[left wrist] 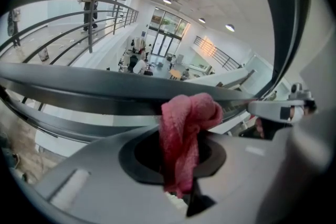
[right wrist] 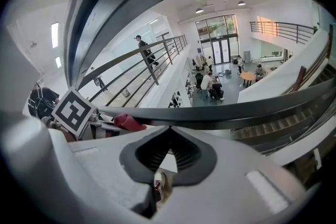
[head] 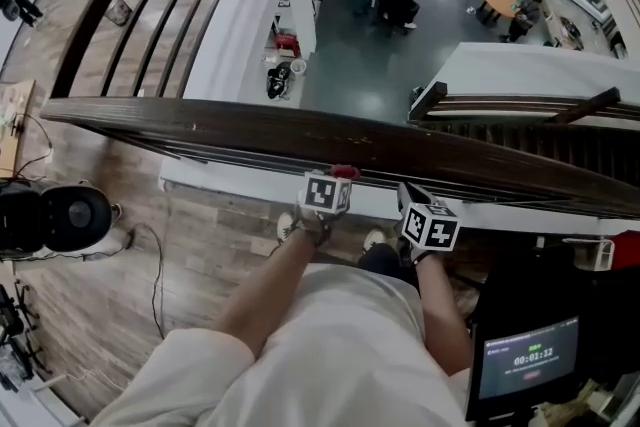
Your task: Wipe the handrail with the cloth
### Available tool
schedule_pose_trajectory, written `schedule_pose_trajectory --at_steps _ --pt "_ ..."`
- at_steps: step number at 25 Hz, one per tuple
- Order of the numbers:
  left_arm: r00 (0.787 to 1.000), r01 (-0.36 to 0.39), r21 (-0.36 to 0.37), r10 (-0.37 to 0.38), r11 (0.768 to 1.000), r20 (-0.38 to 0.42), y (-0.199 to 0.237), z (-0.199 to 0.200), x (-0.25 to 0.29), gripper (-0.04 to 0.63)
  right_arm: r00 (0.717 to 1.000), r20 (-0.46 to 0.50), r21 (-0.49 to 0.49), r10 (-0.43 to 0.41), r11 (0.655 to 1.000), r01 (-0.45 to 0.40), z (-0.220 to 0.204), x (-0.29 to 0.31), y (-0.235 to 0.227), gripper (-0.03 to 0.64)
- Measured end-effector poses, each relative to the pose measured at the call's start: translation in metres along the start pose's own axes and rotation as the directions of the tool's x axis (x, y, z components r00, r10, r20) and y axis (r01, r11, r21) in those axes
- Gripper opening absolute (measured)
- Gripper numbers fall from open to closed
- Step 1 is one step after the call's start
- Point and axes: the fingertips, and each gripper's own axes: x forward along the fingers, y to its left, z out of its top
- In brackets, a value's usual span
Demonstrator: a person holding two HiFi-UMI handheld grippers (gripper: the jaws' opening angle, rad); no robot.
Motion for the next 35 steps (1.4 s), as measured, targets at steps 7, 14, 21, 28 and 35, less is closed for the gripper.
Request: schedule_pose_trajectory --at_steps 7,14,21,28,35 --pt "1.000 -0.018 -0.035 0.018 0.999 0.004 0.027 0.002 -0.017 0.089 1.000 0.000 0.011 -0.014 1.000 0.014 0.009 0.007 0.013 0.003" --pt "0.999 -0.037 -0.049 0.037 0.998 -0.004 0.052 -0.002 -0.029 0.089 1.000 -0.013 0.000 0.003 1.000 -0.003 0.011 0.018 0.035 0.003" --pt "0.998 -0.055 -0.065 0.054 0.996 -0.015 0.082 -0.006 -0.040 0.089 0.999 -0.033 -0.007 0.008 1.000 -0.008 0.005 0.030 0.051 0.003" --pt "0.998 -0.056 -0.041 0.055 0.998 -0.020 0.109 -0.003 -0.054 0.089 0.999 -0.044 0.006 0.003 1.000 -0.003 0.005 0.045 0.072 0.003" --pt "0.998 -0.055 -0.019 0.054 0.998 -0.023 0.136 -0.007 -0.063 0.089 0.999 -0.053 0.012 0.007 1.000 -0.007 -0.003 0.061 0.100 0.003"
